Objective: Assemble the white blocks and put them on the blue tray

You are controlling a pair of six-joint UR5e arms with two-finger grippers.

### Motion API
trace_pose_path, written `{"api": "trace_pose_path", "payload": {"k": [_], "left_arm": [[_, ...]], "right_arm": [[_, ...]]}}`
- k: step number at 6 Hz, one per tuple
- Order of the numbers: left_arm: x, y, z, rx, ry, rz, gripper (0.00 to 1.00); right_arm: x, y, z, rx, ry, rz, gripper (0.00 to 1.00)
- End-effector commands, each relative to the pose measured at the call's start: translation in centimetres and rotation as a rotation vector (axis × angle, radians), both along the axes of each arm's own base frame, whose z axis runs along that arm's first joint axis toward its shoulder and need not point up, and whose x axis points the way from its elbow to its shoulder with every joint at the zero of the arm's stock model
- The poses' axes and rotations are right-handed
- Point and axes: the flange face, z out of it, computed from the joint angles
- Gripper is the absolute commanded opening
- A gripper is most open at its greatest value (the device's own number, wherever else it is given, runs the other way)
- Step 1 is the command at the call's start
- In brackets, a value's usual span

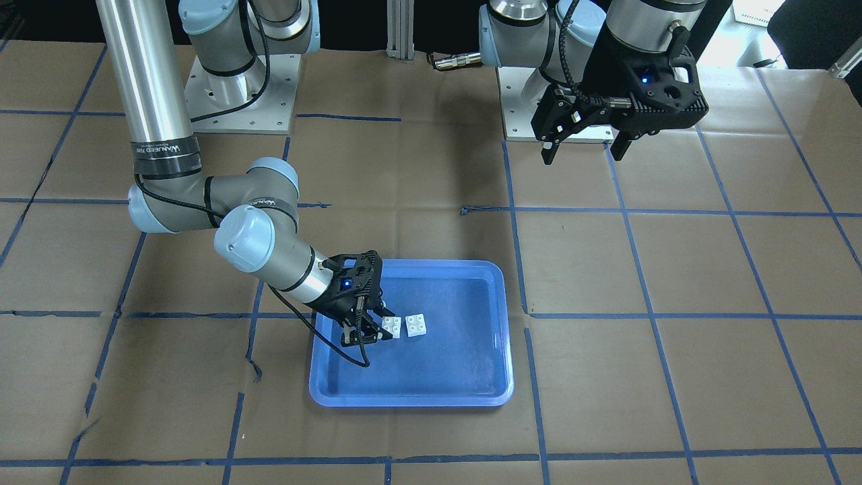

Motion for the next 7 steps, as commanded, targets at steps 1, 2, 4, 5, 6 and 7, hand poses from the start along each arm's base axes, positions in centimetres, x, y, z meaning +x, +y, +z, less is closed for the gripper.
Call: {"api": "trace_pose_path", "payload": {"k": [1,2,4,5,6,7], "left_arm": [[0.00,0.00,0.00,0.000,0.000,0.000,0.99],[0.07,-0.04,0.02,-0.002,0.000,0.002,0.99],[0.07,-0.02,0.00,0.000,0.000,0.002,0.99],[0.07,-0.03,0.08,-0.002,0.000,0.002,0.99],[0.07,-0.03,0.08,-0.002,0.000,0.002,0.99],[0.07,-0.03,0.08,-0.002,0.000,0.002,0.99]], "right_arm": [[0.28,0.05,-0.03,0.000,-0.003,0.005,0.25],[0.37,0.14,-0.17,0.004,-0.004,0.007,0.25],[1.14,0.53,-0.19,0.005,-0.004,0.020,0.25],[1.23,0.57,-0.19,0.006,-0.004,0.021,0.25],[1.22,0.58,-0.21,0.007,-0.003,0.020,0.25],[1.21,0.63,-0.27,0.009,-0.002,0.020,0.25]]}}
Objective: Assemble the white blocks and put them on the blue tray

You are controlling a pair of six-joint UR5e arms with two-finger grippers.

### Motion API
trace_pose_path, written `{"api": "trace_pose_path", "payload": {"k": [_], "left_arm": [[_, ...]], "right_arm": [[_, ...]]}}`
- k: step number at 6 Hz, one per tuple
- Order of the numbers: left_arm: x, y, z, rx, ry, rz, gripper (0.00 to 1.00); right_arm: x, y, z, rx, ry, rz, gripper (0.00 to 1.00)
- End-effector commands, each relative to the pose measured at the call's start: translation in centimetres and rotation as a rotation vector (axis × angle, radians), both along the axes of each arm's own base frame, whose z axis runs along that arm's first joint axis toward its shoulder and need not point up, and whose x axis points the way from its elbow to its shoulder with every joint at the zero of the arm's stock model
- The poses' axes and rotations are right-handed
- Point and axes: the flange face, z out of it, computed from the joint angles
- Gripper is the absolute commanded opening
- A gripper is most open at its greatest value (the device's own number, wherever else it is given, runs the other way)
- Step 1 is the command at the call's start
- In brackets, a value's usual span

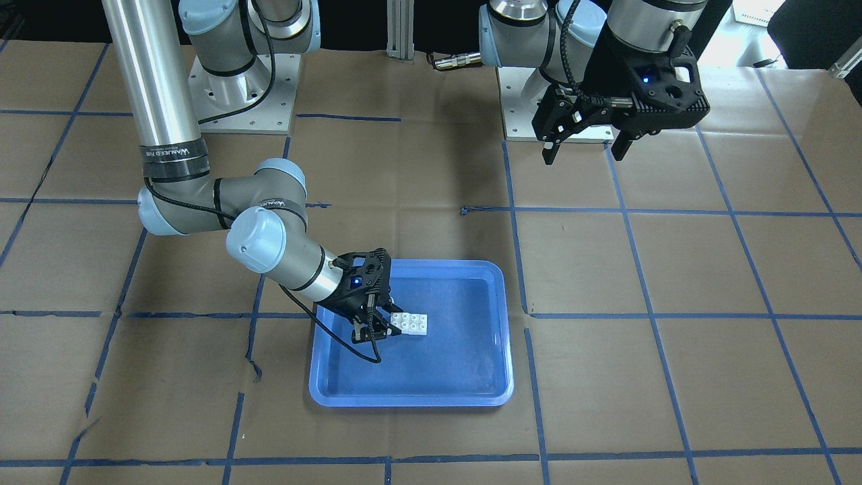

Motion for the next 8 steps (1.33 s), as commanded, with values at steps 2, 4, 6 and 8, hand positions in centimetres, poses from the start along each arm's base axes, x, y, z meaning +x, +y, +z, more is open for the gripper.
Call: {"api": "trace_pose_path", "payload": {"k": [2,4,6,8], "left_arm": [[0.00,-0.01,0.08,-0.002,0.000,0.000,0.99],[0.00,-0.01,0.09,-0.002,0.000,0.000,0.99],[0.00,-0.02,0.16,-0.003,0.000,0.000,0.99],[-0.01,-0.03,0.24,-0.005,0.002,0.001,0.99]], "right_arm": [[0.01,0.10,-0.44,0.007,0.001,0.000,0.27],[0.02,0.11,-0.45,0.009,0.000,0.001,0.27],[0.07,-0.05,-0.15,-0.012,-0.006,0.001,0.27],[0.07,-0.04,-0.26,-0.008,-0.006,0.000,0.31]]}}
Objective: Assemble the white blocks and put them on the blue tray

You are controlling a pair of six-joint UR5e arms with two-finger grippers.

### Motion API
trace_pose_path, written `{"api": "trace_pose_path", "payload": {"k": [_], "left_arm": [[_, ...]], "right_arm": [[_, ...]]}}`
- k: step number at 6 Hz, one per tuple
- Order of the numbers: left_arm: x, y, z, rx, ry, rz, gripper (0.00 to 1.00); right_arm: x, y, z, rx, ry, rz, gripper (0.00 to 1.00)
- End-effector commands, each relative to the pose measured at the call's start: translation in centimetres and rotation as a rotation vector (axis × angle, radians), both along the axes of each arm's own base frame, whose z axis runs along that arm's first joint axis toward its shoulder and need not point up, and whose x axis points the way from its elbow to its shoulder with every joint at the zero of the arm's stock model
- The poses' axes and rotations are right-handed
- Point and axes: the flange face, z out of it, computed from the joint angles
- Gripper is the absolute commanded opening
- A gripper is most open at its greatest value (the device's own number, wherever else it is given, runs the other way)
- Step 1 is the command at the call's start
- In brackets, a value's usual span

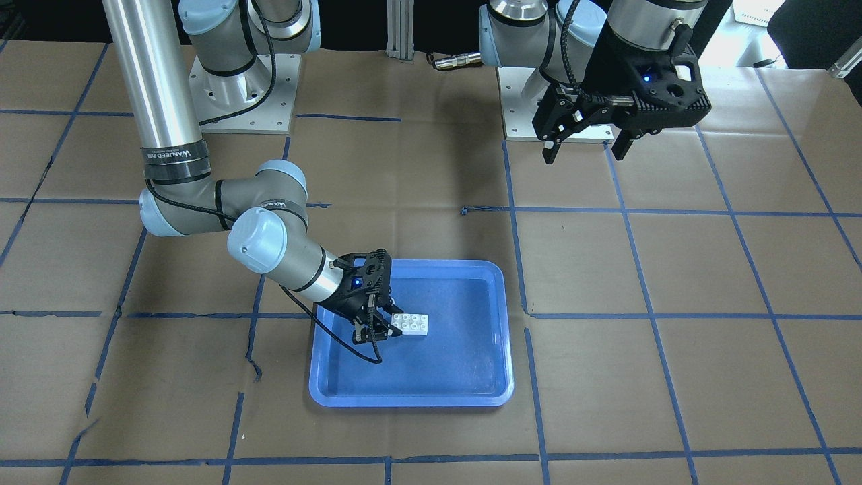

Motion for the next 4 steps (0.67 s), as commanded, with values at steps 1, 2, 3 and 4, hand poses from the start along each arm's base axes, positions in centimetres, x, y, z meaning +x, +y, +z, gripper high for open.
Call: {"api": "trace_pose_path", "payload": {"k": [1,2,3,4], "left_arm": [[-0.08,-0.04,-0.03,0.001,0.001,0.001,0.99],[-0.08,-0.05,0.05,-0.001,0.001,0.001,0.99],[-0.17,-0.16,-0.01,0.000,0.004,0.024,0.99],[-0.17,-0.16,-0.01,0.000,0.004,0.025,0.99]], "right_arm": [[0.01,0.00,-0.02,0.001,-0.001,-0.001,0.35],[-0.01,0.12,-0.14,0.005,0.000,-0.001,0.35],[-0.03,0.17,-0.21,0.007,0.002,-0.001,0.35],[-0.04,0.17,-0.22,0.007,0.003,-0.001,0.35]]}}
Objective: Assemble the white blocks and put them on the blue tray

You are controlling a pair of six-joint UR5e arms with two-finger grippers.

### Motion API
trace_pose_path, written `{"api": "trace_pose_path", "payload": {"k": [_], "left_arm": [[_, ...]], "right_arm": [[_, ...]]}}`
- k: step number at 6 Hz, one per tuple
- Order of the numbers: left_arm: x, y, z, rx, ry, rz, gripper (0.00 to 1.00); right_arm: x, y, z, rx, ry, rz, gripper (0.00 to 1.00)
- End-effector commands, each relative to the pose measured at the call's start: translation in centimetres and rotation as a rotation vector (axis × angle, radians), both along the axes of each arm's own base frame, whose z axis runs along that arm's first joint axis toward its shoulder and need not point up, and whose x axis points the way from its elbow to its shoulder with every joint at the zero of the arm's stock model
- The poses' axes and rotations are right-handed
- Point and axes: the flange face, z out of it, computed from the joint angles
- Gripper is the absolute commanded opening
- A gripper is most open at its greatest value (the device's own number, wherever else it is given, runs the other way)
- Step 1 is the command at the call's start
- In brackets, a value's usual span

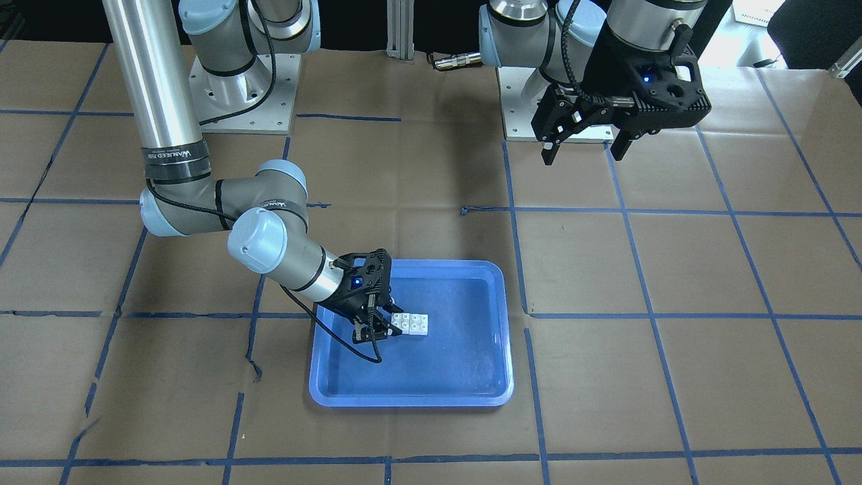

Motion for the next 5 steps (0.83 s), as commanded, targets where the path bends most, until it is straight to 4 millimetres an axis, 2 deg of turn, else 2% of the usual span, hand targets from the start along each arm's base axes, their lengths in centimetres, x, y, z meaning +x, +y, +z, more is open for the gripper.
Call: {"api": "trace_pose_path", "payload": {"k": [1,3,5], "left_arm": [[-0.03,-0.02,-0.08,0.002,0.001,0.006,0.99],[0.12,-0.08,-0.01,0.000,0.001,0.009,0.99],[0.12,-0.08,-0.01,0.000,0.001,0.010,0.99]], "right_arm": [[-0.02,-0.04,0.01,0.000,0.003,-0.002,0.35],[0.01,-0.08,0.08,-0.002,0.000,0.000,0.39],[0.04,-0.08,0.10,-0.001,-0.003,-0.001,0.54]]}}
